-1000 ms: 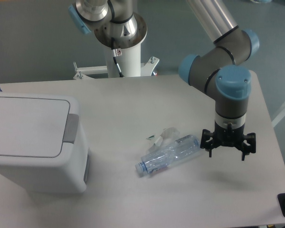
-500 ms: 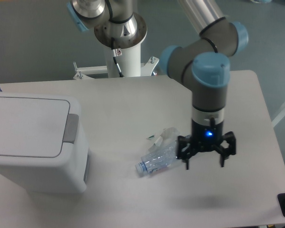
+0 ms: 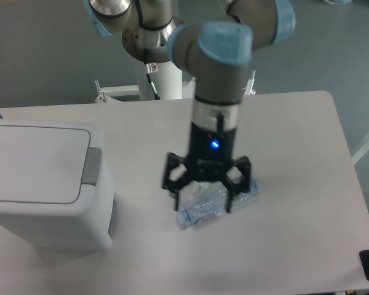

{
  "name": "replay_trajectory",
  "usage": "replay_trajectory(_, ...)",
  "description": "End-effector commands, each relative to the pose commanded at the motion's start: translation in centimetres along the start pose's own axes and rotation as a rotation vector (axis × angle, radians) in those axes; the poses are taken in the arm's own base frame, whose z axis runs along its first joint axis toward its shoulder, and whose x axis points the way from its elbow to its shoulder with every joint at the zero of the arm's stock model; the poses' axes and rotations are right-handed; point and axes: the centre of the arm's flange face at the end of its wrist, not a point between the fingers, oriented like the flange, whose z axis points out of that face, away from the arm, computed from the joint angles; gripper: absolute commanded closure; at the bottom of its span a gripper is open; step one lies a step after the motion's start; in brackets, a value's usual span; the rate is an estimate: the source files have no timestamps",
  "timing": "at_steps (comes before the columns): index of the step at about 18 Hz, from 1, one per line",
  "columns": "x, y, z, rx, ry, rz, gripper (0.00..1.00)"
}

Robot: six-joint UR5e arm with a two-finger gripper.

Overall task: Open the trash can
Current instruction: 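Move the open gripper over the bottle toward the white trash bin lid, then lower the gripper finger onto the edge of the bin lid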

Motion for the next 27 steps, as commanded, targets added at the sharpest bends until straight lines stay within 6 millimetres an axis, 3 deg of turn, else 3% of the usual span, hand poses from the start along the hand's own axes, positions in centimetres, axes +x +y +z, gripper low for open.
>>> replay_trajectory(4, 3.4, 4.0, -0.8, -0.038, 0.023, 0.008, 0.0)
replay_trajectory(6, 3.5, 4.9, -0.3, -0.055, 0.028, 0.002, 0.0)
replay_trajectory(16, 4.4, 6.2, 1.5, -0.096, 0.049, 0.002, 0.0)
replay_trajectory(27, 4.7, 5.1, 0.5, -0.067, 0.048, 0.006, 0.0)
